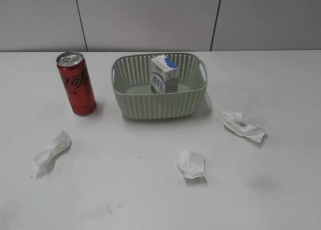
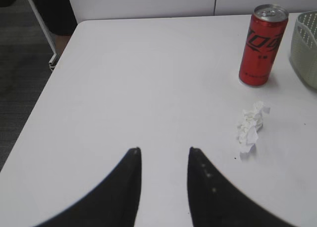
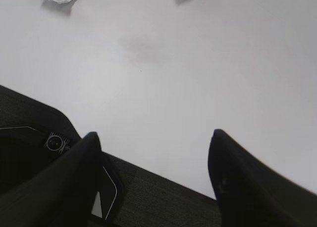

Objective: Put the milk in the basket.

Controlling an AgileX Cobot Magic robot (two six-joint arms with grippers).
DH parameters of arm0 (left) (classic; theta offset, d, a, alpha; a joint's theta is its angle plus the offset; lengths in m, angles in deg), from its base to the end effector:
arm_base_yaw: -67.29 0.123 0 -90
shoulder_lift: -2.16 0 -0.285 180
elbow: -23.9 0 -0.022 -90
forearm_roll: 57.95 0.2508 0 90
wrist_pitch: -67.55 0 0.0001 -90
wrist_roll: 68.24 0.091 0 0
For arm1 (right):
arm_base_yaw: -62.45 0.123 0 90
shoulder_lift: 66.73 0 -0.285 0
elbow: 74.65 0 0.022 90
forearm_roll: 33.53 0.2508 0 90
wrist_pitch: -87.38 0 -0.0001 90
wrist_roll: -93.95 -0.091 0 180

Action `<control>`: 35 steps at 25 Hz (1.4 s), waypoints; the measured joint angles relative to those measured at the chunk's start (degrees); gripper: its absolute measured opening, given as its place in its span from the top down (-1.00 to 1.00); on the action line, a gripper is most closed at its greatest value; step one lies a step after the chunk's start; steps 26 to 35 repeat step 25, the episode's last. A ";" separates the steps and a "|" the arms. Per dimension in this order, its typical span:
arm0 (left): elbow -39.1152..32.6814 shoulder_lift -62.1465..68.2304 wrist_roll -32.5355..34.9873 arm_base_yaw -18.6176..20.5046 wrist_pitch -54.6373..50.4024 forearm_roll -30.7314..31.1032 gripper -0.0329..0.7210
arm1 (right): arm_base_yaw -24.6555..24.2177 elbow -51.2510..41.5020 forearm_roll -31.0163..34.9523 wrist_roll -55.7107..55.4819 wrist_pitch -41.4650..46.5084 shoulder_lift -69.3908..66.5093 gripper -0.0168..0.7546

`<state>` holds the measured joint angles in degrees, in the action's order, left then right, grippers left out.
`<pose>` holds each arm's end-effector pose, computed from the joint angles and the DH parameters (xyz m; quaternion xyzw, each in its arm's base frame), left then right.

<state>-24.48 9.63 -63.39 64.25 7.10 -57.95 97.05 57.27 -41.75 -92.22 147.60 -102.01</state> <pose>-0.0058 0.0003 0.2786 0.0584 0.8474 0.0083 0.5276 0.0622 0.0292 0.2660 -0.2466 0.9149 0.0428 0.3166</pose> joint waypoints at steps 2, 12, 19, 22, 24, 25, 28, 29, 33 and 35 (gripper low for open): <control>0.00 0.00 -0.01 0.00 0.00 0.00 0.28 | -0.10 0.00 0.06 0.00 -0.11 0.81 -0.26; 0.00 0.00 0.01 0.00 0.00 0.00 0.28 | -18.91 0.00 0.28 0.00 -0.11 12.80 -0.13; 0.00 0.00 0.00 0.00 0.00 0.00 0.28 | -32.42 0.00 0.23 0.00 -0.11 23.36 -0.12; 0.00 0.00 0.00 0.00 0.00 0.00 0.28 | -33.25 0.00 0.23 0.00 -0.11 27.18 -0.12; 0.00 0.00 0.00 0.04 0.06 0.00 0.28 | -33.25 0.00 0.08 0.00 -0.11 27.77 -0.12; 0.00 0.00 0.00 0.04 0.00 0.00 0.28 | -33.25 0.00 0.08 0.00 -0.05 27.82 -0.12; 0.00 0.00 0.00 0.04 0.00 0.00 0.28 | -33.25 0.00 0.08 0.00 -0.05 27.82 -0.12; 0.00 0.00 0.00 0.04 0.00 0.00 0.28 | -33.25 0.00 0.08 0.00 -0.05 27.82 -0.12; 0.00 0.00 0.00 0.04 0.00 0.00 0.28 | -33.25 0.00 0.08 0.00 -0.05 27.82 -0.12; 0.00 0.00 0.00 0.04 0.00 0.00 0.28 | -33.25 0.00 0.08 0.00 -0.05 27.82 -0.12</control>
